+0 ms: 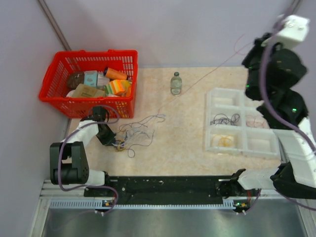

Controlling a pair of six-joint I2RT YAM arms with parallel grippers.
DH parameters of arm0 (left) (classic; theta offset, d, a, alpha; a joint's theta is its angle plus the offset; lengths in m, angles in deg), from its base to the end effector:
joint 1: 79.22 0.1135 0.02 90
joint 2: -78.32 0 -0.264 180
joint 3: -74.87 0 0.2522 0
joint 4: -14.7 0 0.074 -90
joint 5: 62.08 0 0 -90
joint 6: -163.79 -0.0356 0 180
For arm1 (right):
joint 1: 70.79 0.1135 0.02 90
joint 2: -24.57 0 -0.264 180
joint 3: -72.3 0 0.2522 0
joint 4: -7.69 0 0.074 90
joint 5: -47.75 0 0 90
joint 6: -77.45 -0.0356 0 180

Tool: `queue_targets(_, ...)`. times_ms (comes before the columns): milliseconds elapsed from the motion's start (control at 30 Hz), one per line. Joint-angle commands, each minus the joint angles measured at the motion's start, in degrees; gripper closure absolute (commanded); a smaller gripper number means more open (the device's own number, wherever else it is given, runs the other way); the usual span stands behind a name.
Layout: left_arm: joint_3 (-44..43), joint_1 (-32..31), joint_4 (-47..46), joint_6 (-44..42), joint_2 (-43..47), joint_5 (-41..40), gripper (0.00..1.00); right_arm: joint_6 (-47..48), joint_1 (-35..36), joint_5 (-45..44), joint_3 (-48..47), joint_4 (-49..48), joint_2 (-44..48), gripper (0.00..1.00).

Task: Untangle the cables

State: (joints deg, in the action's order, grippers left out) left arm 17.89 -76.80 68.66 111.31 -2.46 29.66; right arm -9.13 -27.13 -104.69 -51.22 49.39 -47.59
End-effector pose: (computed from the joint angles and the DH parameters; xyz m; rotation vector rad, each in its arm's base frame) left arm 0.2315 0.0087 0.1652 -1.0009 2.7685 -0.1378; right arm 0.1562 0.1054 0.5770 0.3146 1.4627 -0.1964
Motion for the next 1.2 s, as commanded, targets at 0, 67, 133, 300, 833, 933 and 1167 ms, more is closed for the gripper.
queue_targets(0, -0.55, 0.05, 0.58, -1.66, 1.50, -5.00, 1.00, 5.27, -0.94, 1.70, -15.10, -1.40, 1.24, 1.00)
queue_targets(67, 0.24, 0.04, 0.31, -0.35, 0.27, -3.85, 1.00, 9.30, -0.94, 1.44, -22.65, -2.71, -1.65, 1.00)
queue_targets(133, 0.16, 0.05, 0.05, 0.01, -0.70, -2.45, 1.00, 18.94, -0.86, 1.17, -26.20, -10.68, -4.12, 1.00)
queue_targets(300, -1.16, 0.05, 0.75, -1.39, 0.08, -3.67, 1.00, 18.91, -0.86, 3.20, -26.92, -11.43, -4.57, 1.00)
queue_targets(833, -2.92, -1.98, -0.39, -10.71, 5.80, 7.14, 1.00, 8.21, -21.94, -1.03, -5.03, 0.94, -0.61, 1.00)
queue_targets(933, -2.66, -2.06, -0.92, -10.89, 6.33, 8.01, 1.00, 3.27, -24.58, -0.06, -6.25, 5.27, -1.14, 1.00)
queue_targets(1167, -3.36, -2.06, -1.01, -11.50, 5.63, 8.19, 1.00, 7.99, -25.64, -2.51, -26.02, 11.79, -6.85, 1.00)
